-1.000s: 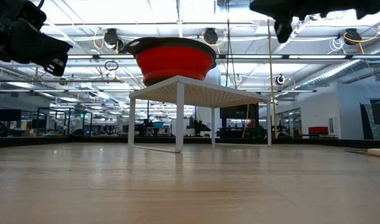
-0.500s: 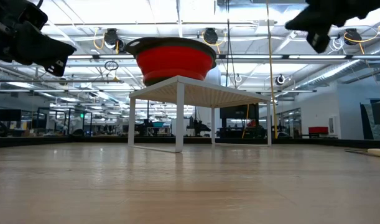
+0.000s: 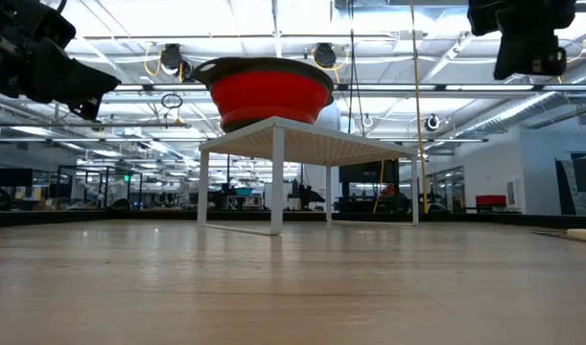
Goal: Pick & Place Fruit
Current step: Put the yellow knife on the shelf
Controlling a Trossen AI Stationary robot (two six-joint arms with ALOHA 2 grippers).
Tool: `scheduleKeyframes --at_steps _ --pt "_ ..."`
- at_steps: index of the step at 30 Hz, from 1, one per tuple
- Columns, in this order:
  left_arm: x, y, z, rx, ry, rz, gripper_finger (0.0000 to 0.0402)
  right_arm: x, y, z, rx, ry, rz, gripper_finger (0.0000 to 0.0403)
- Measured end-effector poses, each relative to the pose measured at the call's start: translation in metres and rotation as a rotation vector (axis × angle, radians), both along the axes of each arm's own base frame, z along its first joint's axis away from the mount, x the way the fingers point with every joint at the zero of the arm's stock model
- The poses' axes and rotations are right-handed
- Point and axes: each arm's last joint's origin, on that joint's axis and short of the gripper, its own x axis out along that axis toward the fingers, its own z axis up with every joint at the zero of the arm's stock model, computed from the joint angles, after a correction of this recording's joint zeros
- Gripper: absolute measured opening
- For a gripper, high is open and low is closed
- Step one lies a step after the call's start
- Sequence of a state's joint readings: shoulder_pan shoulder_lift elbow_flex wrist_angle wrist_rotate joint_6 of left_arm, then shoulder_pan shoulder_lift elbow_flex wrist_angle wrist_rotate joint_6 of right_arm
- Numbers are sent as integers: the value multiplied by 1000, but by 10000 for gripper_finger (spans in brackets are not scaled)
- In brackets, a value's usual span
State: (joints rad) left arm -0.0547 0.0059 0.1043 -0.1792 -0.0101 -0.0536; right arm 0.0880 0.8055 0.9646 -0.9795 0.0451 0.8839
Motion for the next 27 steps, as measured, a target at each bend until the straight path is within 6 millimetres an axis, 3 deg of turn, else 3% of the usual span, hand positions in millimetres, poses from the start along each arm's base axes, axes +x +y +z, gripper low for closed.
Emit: scheduleKeyframes --at_steps 8,14,22,27 --pt "0 0 -1 8 11 0 21 33 20 7 83 319 -84 0" --pt "0 0 -1 42 8 -3 21 52 40 4 143 451 -236 0" --pt "0 0 0 50 -1 -4 21 57 62 -13 170 592 -450 0" --pt "0 0 0 51 -2 -4 21 60 65 -21 159 621 -484 0"
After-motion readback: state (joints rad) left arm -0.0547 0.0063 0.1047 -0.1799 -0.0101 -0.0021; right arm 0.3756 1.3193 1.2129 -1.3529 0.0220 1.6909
